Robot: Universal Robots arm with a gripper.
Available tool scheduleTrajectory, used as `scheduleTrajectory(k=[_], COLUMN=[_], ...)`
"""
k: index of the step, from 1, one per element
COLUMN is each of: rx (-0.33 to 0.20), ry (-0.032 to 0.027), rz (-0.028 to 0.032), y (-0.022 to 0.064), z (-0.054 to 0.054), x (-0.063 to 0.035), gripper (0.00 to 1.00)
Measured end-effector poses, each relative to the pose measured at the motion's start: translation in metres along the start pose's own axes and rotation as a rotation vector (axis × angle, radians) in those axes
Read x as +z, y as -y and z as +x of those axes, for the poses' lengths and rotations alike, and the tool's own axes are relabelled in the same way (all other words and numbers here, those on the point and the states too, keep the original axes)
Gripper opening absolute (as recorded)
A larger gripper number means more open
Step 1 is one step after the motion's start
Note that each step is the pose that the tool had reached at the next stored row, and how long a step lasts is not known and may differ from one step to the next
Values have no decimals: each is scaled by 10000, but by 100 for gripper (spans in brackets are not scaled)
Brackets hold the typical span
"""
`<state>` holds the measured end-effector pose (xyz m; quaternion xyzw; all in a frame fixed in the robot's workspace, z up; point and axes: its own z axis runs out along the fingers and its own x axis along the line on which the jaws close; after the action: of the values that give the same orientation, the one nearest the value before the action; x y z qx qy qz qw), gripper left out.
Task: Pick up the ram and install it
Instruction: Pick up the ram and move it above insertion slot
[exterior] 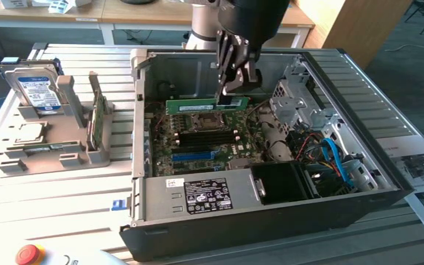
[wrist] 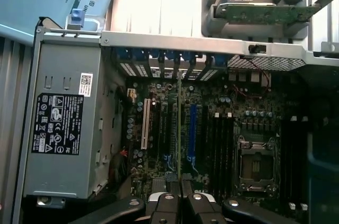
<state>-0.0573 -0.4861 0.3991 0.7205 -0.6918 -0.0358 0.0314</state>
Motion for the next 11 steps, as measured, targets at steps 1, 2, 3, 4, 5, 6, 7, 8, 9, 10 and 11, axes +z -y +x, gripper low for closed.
scheduleTrajectory(k=[1,2,3,4,5,6,7,8,9,10,11], rx=[0,-1,-3,-3,-3,-4,-4,-3,-3,-3,-3], ry=[-2,-3,-2,-1,0,0,0,0,0,-1,0], rz=[-2,-5,-6,-6,-6,-7,-7,-6,-7,-7,-7], y=[24,47,69,90,106,113,114,114,114,114,114], z=[4,7,11,14,16,16,16,16,16,16,16], x=[-3,-6,-8,-9,-10,-11,-11,-11,-11,-11,-11], gripper=[12,12,12,12,12,12,12,12,12,12,12])
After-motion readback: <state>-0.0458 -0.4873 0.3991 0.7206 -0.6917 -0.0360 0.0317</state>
